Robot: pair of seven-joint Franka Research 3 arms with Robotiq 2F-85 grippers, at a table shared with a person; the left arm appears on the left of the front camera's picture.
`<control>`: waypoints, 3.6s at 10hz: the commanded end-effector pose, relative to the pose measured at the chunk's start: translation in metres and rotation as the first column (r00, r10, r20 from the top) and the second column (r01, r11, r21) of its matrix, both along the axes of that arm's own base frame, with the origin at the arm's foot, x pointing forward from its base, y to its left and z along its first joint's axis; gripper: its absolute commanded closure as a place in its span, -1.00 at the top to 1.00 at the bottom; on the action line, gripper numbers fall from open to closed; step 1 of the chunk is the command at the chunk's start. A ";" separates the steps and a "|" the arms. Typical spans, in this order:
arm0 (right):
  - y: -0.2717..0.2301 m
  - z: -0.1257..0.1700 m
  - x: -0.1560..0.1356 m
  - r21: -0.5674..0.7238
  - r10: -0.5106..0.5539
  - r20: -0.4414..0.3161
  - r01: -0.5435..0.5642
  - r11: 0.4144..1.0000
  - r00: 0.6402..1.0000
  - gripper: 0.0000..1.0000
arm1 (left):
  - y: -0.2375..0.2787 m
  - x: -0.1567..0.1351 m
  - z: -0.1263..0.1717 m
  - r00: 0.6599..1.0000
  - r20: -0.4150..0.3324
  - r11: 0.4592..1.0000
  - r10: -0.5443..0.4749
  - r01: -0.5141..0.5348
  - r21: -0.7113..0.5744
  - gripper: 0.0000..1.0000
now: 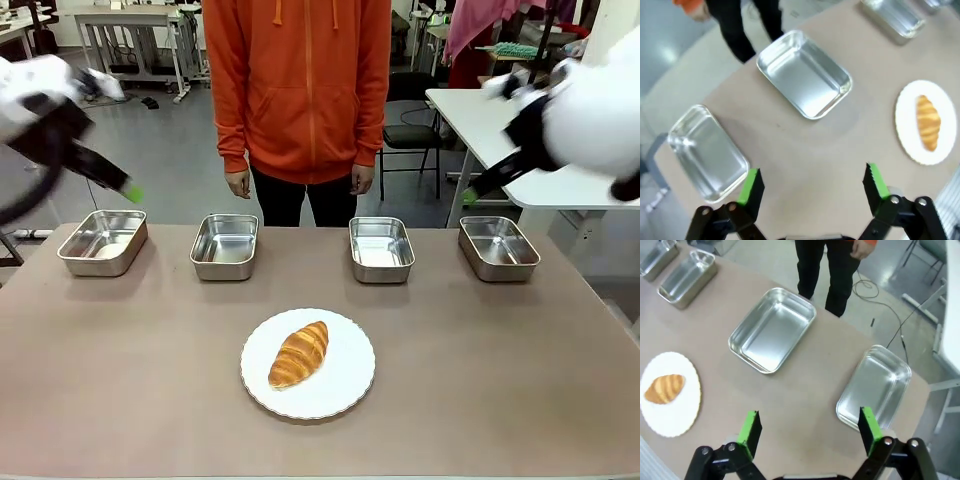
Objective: Place the bread in the container.
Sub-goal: Place the Butter Roll into the Airtight Container indicated by the human.
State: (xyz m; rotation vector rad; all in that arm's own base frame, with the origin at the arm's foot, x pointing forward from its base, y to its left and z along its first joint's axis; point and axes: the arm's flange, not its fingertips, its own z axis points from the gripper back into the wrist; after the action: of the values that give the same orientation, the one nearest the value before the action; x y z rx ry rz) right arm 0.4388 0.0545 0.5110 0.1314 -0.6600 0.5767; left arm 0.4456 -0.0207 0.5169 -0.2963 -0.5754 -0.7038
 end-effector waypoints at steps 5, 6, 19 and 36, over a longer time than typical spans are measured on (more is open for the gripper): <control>-0.130 0.025 -0.011 0.103 0.216 0.141 -0.231 0.967 0.966 1.00 | 0.177 0.020 0.025 0.958 0.132 0.958 -0.253 0.268 -0.105 1.00; -0.124 0.035 -0.015 0.135 0.172 0.074 -0.180 0.974 0.982 1.00 | 0.153 -0.002 0.029 0.944 0.129 0.933 -0.304 0.322 -0.163 1.00; -0.209 0.054 0.000 0.237 0.216 0.151 -0.247 0.940 0.965 1.00 | 0.222 0.019 0.051 0.940 0.251 0.941 -0.230 0.281 -0.187 1.00; -0.213 0.058 -0.003 0.264 0.167 0.141 -0.200 0.944 0.976 1.00 | 0.214 0.020 0.060 0.949 0.262 0.926 -0.172 0.247 -0.285 1.00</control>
State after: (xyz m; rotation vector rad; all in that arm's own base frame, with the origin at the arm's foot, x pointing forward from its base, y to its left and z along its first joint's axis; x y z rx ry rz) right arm 0.4355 -0.1590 0.5666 0.4141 -0.8279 0.6661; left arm 0.4660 0.1947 0.5765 -0.5861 -0.8878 -0.8498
